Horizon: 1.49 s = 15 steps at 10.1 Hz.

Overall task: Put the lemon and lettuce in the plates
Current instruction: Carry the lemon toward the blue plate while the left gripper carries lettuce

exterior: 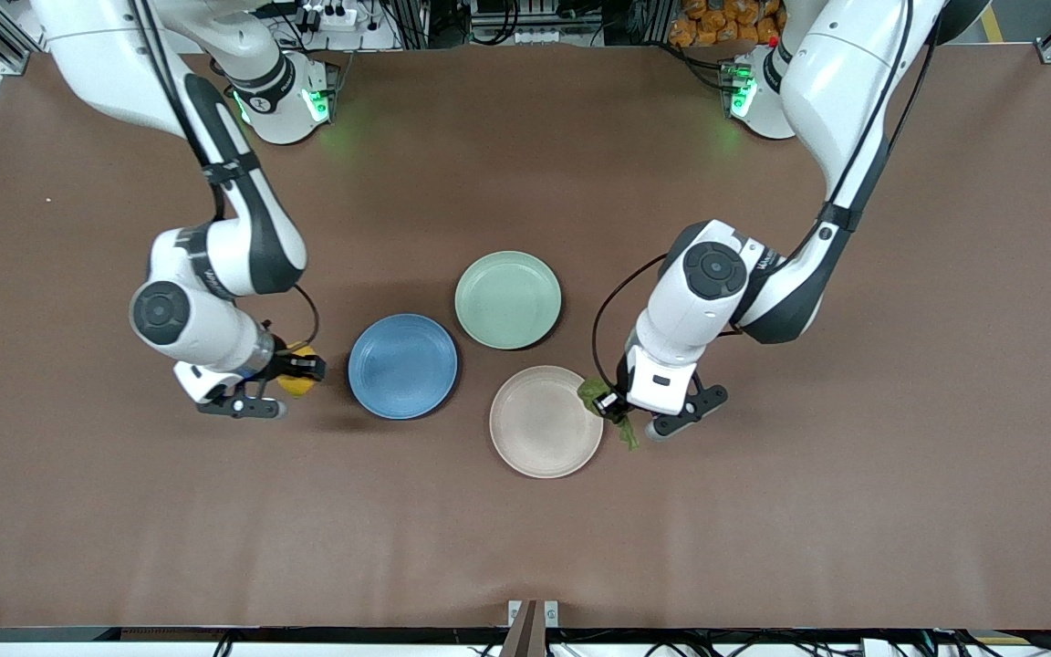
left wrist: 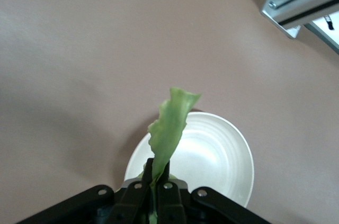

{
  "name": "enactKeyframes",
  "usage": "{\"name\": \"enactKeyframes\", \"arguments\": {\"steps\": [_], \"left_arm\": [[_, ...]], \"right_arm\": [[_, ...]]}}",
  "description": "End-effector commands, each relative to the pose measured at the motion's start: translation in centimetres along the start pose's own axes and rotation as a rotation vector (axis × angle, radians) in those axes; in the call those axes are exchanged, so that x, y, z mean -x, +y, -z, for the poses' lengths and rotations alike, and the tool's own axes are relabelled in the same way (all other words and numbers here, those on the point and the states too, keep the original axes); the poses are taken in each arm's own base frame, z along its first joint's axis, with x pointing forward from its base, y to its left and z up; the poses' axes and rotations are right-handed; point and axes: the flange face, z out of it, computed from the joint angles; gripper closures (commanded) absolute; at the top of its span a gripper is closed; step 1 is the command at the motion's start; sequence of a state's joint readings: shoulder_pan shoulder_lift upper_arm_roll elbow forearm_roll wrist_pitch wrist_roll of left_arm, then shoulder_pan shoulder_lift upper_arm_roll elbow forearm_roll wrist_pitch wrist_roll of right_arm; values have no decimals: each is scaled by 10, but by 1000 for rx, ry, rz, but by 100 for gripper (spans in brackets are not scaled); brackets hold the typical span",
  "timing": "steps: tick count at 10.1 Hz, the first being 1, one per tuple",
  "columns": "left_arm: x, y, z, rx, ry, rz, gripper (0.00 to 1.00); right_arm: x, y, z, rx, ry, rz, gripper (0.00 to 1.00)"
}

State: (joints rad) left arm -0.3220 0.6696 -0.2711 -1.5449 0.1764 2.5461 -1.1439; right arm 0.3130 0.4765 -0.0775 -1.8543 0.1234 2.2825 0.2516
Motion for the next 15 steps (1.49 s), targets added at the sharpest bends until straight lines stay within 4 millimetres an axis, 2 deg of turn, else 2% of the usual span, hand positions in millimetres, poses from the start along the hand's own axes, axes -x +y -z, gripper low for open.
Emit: {"name": "enactKeyframes", "arguments": {"steps": [1, 2, 4, 5, 6, 7, 9, 11, 12, 13, 14, 15], "left_arm": [[21, 15, -21, 72, 13, -13, 100], [30, 19, -28, 91, 14, -23, 100], [45, 23, -37, 107, 8, -40, 100], [47, 22, -43, 103, 5, -44, 72], [54, 23, -47, 97, 5, -75, 1], [62, 25, -48, 91, 11, -103, 0], [61, 24, -49, 87, 14, -106, 0], [48, 20, -43, 86, 25, -107, 0], [35, 14, -40, 74, 32, -93, 0], [27, 9, -39, 40, 27, -105, 0], [16, 0, -37, -6, 18, -129, 0], [5, -5, -29, -34, 15, -141, 0]], "right_arm": [[-5, -37, -9, -27, -2, -18, 67], [5, -63, -14, -39, -11, 5, 67], [10, -93, -27, -44, -20, 9, 66], [14, -101, -34, -43, -17, 19, 66], [15, -103, -40, -41, -18, 21, 65], [20, -111, -49, -37, -22, 35, 65], [21, -117, -57, -37, -12, 9, 62], [22, -116, -59, -35, -13, 9, 59], [22, -115, -59, -35, -14, 7, 55], [22, -115, -59, -35, -14, 5, 44], [22, -114, -61, -33, -17, -13, 20], [22, -112, -64, -30, -22, -23, 0]]}}
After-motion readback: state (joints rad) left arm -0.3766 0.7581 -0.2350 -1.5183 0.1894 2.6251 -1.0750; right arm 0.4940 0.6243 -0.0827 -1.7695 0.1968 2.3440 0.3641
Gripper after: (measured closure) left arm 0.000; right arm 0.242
